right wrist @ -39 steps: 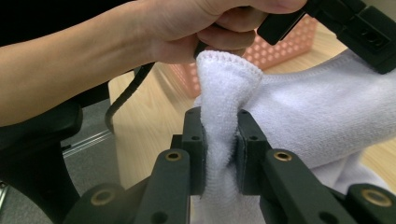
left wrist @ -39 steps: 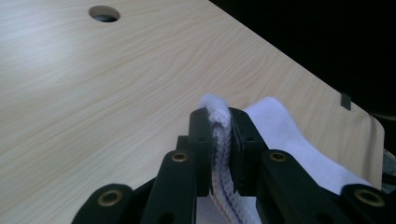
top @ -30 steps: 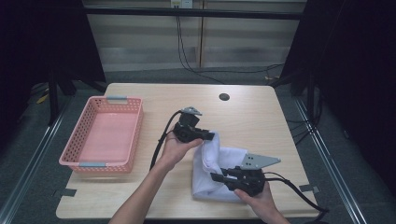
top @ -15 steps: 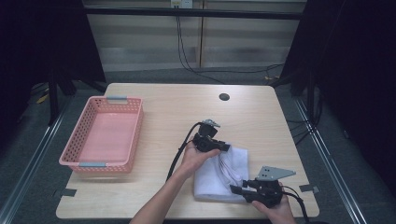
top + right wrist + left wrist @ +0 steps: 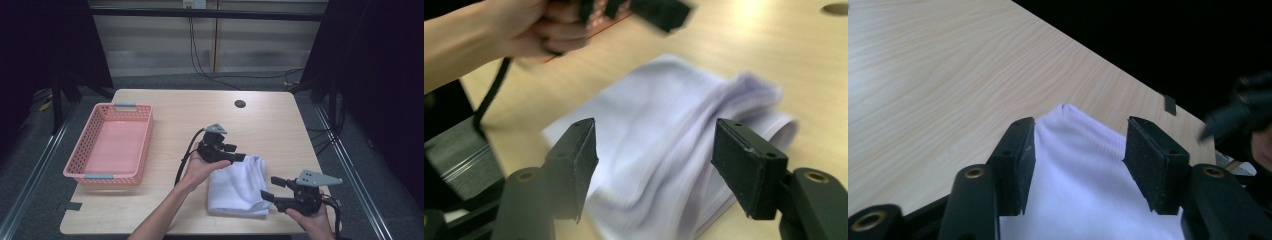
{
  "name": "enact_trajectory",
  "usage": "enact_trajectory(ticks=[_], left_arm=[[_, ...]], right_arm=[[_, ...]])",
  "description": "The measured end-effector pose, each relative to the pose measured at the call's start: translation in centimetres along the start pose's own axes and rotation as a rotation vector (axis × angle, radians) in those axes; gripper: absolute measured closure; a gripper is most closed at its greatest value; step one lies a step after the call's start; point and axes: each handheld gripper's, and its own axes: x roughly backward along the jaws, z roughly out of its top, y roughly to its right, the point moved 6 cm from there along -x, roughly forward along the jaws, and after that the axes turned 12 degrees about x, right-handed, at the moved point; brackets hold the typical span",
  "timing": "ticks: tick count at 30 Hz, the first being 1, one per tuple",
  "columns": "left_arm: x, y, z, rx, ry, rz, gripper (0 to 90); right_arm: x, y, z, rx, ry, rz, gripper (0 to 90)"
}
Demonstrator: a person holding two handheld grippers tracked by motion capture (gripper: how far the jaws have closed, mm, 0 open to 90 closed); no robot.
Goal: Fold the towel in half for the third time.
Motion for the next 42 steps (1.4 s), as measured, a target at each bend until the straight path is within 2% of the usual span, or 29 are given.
enact_trajectory(ticks=[3, 4, 5, 7, 9, 10, 12, 14, 15, 16, 17, 18, 20, 21, 24, 25, 27, 28, 30, 32, 33, 34, 35, 36, 37, 38, 40, 42], left_arm=[[1.3, 0.3, -1.8, -0.032, -0.035, 0.006, 56.9], [1.7, 0.4, -2.7, -0.046, -0.056, -0.004, 61.8], [2.0, 0.6, -3.6, -0.056, -0.07, -0.01, 63.8], [2.5, 0.9, -5.6, -0.065, -0.107, -0.009, 66.5], [2.8, 1.4, -7.5, -0.063, -0.142, -0.023, 66.0], [2.8, 1.6, -8.3, -0.065, -0.159, -0.027, 64.6], [3.0, 2.2, -9.7, -0.082, -0.196, -0.027, 61.6], [3.2, 2.6, -10.8, -0.097, -0.224, -0.025, 58.7], [3.2, 2.5, -11.4, -0.105, -0.235, -0.022, 57.7], [3.3, 2.2, -11.8, -0.109, -0.242, -0.001, 56.6], [3.3, 2.0, -12.0, -0.092, -0.237, -0.005, 56.6], [3.2, 1.8, -12.2, -0.073, -0.226, -0.015, 56.4], [3.1, 1.6, -12.6, -0.071, -0.228, -0.015, 56.2], [3.1, 1.6, -12.7, -0.07, -0.22, 0.002, 55.9], [3.1, 1.9, -12.8, -0.082, -0.218, 0.003, 54.0], [3.2, 2.1, -12.8, -0.085, -0.219, 0.006, 52.4], [3.8, 2.5, -12.8, -0.095, -0.226, 0.01, 47.7], [4.2, 2.6, -12.8, -0.1, -0.22, 0.014, 45.5], [5.1, 2.5, -13.1, -0.087, -0.206, 0.028, 40.8], [5.7, 1.8, -13.8, -0.085, -0.2, 0.075, 38.0], [5.9, 1.5, -14.2, -0.075, -0.21, 0.075, 35.5], [6.0, 1.1, -14.4, -0.063, -0.214, 0.101, 35.1], [5.9, 1.0, -14.5, -0.047, -0.205, 0.098, 31.6], [5.8, 1.0, -14.6, -0.049, -0.222, 0.085, 30.5], [5.4, 1.0, -14.6, -0.05, -0.223, 0.107, 31.7], [5.1, 1.0, -14.6, -0.045, -0.218, 0.101, 29.3], [4.6, 0.9, -14.7, -0.049, -0.241, 0.091, 29.8], [4.2, 1.1, -14.8, -0.057, -0.228, 0.083, 29.9]], right_arm=[[-1.1, 1.7, 1.0, 0.015, -0.014, -0.043, 35.4], [-1.7, 2.4, 1.2, 0.017, -0.021, -0.053, 36.6], [-2.4, 3.2, 1.5, 0.029, -0.03, -0.052, 39.2], [-4.0, 4.7, 1.9, 0.045, -0.057, -0.098, 41.5], [-5.8, 5.9, 2.2, 0.034, -0.088, -0.077, 44.4], [-6.8, 6.5, 2.3, 0.043, -0.109, -0.097, 44.4], [-8.6, 7.4, 2.2, 0.026, -0.147, -0.078, 44.3], [-9.9, 8.2, 1.7, 0.035, -0.198, -0.111, 44.0], [-10.4, 8.4, 1.4, 0.027, -0.216, -0.104, 51.9], [-10.6, 8.6, 1.1, 0.044, -0.227, -0.12, 64.5], [-10.6, 8.8, 0.8, 0.046, -0.237, -0.138, 68.4], [-10.6, 8.8, 0.7, 0.037, -0.245, -0.133, 72.0], [-10.2, 9.0, 0.2, 0.037, -0.267, -0.135, 77.0], [-10.0, 9.1, -0.1, 0.034, -0.272, -0.125, 76.5], [-9.5, 9.6, -1.0, 0.024, -0.292, -0.112, 71.8], [-9.5, 9.7, -1.3, 0.022, -0.292, -0.105, 67.5], [-9.3, 9.9, -1.7, 0.021, -0.306, -0.12, 53.0], [-9.2, 10.0, -1.7, 0.002, -0.295, -0.121, 45.4], [-9.1, 10.3, -1.8, 0.0, -0.277, -0.098, 36.8], [-9.1, 10.6, -1.9, -0.027, -0.253, -0.063, 29.3], [-9.1, 10.7, -1.9, -0.05, -0.247, -0.052, 28.1], [-9.1, 10.8, -2.0, -0.062, -0.228, -0.036, 28.1], [-9.2, 10.8, -2.1, -0.068, -0.231, -0.02, 27.1], [-9.3, 10.8, -2.2, -0.077, -0.237, -0.006, 25.6], [-9.3, 10.8, -2.4, -0.086, -0.237, 0.01, 26.1], [-9.3, 10.8, -2.5, -0.083, -0.24, 0.007, 25.6], [-9.3, 10.7, -2.7, -0.069, -0.248, 0.015, 25.4], [-9.3, 10.6, -2.7, -0.066, -0.251, 0.024, 25.5]])
